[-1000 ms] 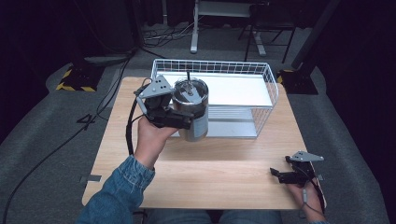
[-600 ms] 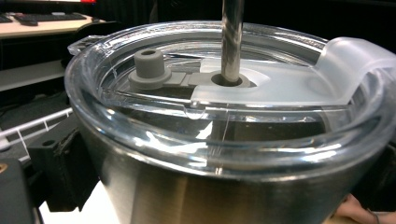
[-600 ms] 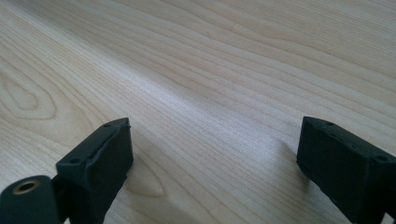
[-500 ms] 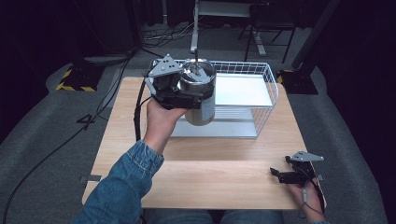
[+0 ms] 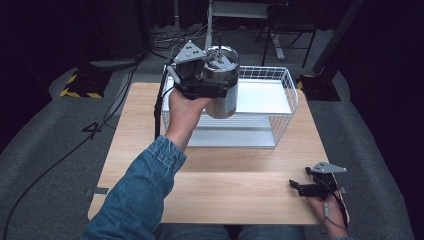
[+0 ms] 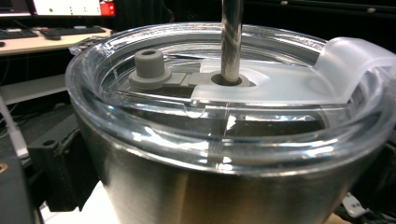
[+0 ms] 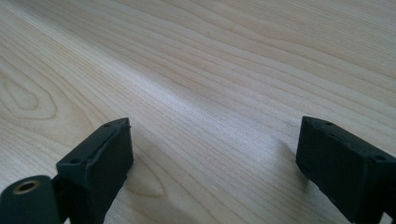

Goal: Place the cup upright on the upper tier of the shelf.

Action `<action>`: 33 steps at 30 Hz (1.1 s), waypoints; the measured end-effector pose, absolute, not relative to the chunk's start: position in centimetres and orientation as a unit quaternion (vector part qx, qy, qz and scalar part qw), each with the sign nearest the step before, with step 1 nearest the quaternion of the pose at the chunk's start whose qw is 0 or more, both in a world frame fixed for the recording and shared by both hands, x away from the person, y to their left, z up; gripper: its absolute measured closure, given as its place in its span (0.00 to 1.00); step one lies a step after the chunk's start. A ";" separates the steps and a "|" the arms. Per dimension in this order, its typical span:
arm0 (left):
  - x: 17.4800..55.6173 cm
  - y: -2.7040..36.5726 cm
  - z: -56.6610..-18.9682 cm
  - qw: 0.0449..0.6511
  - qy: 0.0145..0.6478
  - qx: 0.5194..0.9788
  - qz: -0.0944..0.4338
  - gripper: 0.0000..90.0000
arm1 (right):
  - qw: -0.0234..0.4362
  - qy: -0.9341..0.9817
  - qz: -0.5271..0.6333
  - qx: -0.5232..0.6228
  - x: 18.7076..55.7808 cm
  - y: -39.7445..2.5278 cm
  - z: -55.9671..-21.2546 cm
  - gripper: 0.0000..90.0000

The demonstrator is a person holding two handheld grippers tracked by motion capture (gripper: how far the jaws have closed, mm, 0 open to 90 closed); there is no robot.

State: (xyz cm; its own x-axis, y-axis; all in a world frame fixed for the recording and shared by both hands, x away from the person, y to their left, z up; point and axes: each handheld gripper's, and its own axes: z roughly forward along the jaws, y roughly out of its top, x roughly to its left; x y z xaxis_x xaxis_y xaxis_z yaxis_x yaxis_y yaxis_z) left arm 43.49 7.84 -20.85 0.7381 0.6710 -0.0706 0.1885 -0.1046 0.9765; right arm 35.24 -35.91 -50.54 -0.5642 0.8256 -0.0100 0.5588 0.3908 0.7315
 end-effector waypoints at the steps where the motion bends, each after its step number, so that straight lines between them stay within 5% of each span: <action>1: 43.8 7.7 -20.8 0.598 0.303 0.714 0.204 0.04 | 0.190 0.812 0.351 0.426 35.2 -35.9 -50.5 0.13; 33: 51.5 4.6 -22.2 0.564 0.341 0.707 0.256 0.04 | 0.189 0.812 0.358 0.420 35.1 -35.9 -50.5 0.17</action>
